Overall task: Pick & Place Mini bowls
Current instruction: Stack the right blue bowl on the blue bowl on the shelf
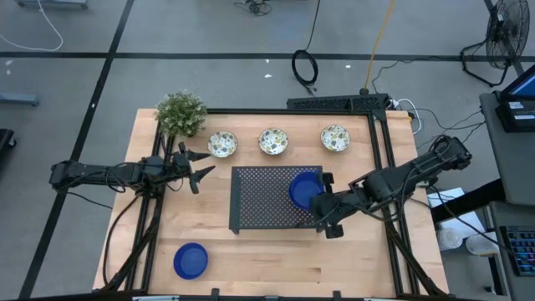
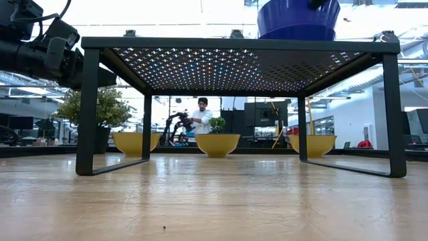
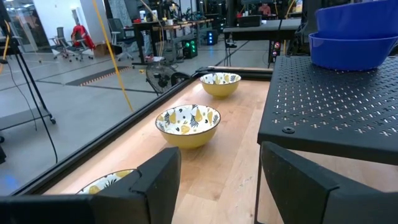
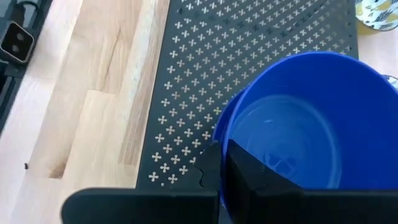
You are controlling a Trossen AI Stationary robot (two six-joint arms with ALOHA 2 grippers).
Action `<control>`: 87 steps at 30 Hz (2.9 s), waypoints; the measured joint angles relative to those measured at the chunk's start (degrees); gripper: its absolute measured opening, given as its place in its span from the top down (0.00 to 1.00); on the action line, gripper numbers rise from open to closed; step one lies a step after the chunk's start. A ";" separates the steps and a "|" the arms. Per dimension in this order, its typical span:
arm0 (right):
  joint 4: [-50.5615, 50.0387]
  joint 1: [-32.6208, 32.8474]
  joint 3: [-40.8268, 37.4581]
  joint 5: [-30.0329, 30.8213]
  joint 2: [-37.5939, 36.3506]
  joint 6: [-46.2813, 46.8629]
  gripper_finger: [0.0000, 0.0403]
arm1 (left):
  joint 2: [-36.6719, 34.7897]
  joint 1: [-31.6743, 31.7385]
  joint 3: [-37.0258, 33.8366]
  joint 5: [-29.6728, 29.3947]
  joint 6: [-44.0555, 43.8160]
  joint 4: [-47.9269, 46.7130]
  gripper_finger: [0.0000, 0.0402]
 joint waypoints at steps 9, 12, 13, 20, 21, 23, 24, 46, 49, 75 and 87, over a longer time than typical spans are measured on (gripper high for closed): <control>0.73 -0.11 -1.38 -0.84 0.49 0.01 1.00 | 0.00 0.01 0.00 0.01 0.00 0.00 0.43; 0.72 -0.11 -2.71 -0.93 0.48 0.08 1.00 | 0.00 0.01 0.00 0.01 0.00 0.02 0.43; 0.74 -0.13 -3.18 -0.92 0.48 0.29 0.99 | 0.01 0.01 0.00 0.01 0.00 0.01 0.43; 1.30 -0.11 -4.17 -0.89 0.41 0.42 0.97 | 0.00 -0.01 0.00 0.01 0.00 0.00 0.43; 1.53 -0.11 -4.21 -0.89 0.41 0.43 0.97 | 0.00 0.00 0.00 0.01 0.00 0.00 0.43; 2.15 -0.11 -4.22 -0.91 0.42 0.42 0.96 | 0.00 0.00 0.00 0.01 0.00 0.00 0.43; 2.60 -0.12 -4.24 -0.93 0.43 0.43 0.96 | 0.00 -0.01 0.00 0.01 0.00 0.00 0.43; 3.96 -0.11 -4.28 -1.00 -0.08 0.27 0.78 | 0.00 0.01 0.00 0.00 0.00 0.00 0.43; 4.16 -0.11 -4.28 -1.00 -0.92 0.35 0.73 | 0.00 0.00 0.00 0.01 0.00 0.01 0.43; 15.59 6.00 -6.90 -12.96 -6.10 3.45 0.90 | 0.01 0.00 0.00 0.01 0.00 0.00 0.43; 16.90 7.13 -17.35 -6.33 -6.08 3.23 0.99 | 0.00 0.01 0.00 0.01 0.00 0.01 0.43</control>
